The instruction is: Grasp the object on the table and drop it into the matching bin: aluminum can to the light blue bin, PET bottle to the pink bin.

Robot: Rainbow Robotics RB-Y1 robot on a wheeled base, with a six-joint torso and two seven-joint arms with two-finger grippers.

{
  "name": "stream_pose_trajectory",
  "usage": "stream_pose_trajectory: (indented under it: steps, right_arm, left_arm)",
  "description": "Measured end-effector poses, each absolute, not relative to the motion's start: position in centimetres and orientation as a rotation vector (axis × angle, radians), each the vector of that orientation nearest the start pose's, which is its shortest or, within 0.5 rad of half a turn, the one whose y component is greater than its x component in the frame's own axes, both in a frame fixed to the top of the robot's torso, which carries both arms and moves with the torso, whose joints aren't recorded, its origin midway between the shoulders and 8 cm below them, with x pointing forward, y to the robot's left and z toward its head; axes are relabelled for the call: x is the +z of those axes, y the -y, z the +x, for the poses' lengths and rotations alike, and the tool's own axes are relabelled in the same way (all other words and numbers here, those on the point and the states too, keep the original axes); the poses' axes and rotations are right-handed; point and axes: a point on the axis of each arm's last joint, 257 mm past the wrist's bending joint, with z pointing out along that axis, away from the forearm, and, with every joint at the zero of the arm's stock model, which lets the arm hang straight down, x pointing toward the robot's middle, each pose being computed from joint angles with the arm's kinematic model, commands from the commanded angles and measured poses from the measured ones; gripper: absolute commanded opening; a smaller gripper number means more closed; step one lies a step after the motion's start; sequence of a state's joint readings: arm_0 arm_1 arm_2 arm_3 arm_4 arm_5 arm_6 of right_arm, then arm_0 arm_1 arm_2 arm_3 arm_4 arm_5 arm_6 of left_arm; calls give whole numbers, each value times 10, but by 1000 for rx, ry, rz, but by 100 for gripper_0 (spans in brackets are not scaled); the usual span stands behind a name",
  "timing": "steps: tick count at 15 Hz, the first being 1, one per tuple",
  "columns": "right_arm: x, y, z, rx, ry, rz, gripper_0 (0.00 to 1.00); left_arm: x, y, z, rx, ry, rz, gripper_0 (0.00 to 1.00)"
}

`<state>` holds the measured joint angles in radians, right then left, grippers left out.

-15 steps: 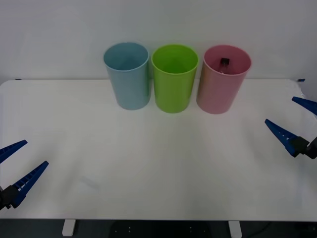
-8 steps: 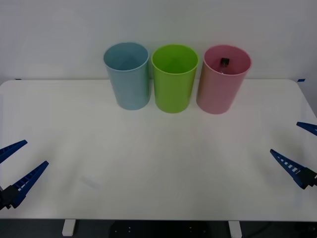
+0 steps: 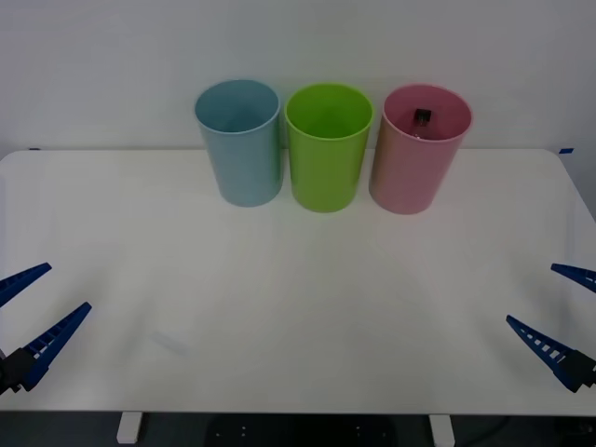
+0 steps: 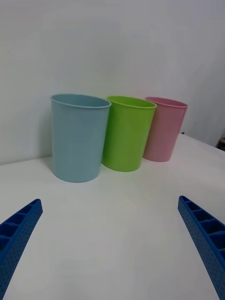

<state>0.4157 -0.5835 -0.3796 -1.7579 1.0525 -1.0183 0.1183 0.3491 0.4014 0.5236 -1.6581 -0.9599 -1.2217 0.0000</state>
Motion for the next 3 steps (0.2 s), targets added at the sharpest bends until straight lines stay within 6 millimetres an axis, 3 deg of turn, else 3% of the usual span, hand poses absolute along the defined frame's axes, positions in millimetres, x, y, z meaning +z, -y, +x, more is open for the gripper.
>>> stream_pose_trajectory:
  steps: [3]
  right_arm:
    - [-202, 324, 351, 353, -1576, -728, 100]
  left_arm:
    - [-169, -330, 342, -567, -1441, 465, 100]
